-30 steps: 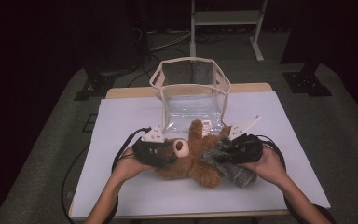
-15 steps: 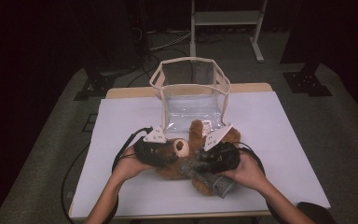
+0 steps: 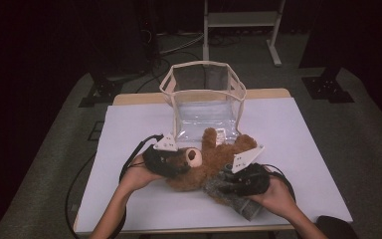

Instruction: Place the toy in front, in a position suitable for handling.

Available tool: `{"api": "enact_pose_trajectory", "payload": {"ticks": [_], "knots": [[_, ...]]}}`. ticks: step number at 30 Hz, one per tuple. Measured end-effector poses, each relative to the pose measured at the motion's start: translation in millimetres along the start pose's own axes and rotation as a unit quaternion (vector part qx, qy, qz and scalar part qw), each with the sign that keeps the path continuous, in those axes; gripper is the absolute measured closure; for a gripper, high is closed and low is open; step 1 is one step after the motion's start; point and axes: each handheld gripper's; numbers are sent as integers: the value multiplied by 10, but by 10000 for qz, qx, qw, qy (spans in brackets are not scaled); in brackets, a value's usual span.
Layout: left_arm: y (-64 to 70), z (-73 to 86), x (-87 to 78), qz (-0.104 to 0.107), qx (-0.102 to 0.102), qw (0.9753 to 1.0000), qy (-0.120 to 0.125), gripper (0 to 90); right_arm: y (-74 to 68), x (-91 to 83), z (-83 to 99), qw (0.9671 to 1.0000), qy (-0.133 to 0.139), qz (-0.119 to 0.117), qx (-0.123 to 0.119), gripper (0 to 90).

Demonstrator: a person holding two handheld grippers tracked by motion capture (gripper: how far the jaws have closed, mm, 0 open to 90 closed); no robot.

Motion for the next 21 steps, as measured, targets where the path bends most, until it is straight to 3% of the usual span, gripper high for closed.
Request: {"api": "enact_pose_trajectory", "payload": {"ticks": [5, 8, 11, 16, 21], "knots": [[17, 6, -12, 29, 41, 10000, 4, 388, -7, 174, -246, 9996, 20, 113, -271, 786], [9, 32, -22, 80, 26, 10000, 7, 390, 11, 273, -257, 9991, -118, 203, -341, 786], [4, 48, -32, 108, 22, 9999, 33, 395, 3, 269, -188, 9992, -153, 170, -323, 786], [5, 46, -31, 103, -46, 9999, 17, 395, -89, 163, -5, 9983, -383, 336, -299, 786], [11, 37, -28, 137, -31, 9999, 1, 392, -124, 17, 192, 9986, -388, 362, -60, 786]]}}
Point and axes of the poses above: each handheld gripper's, and its own axes: x roughly forward along the jaws, z roughly out of its underside, y roughly to its right, and after that the axes turned 12 degrees about -z, right-handed
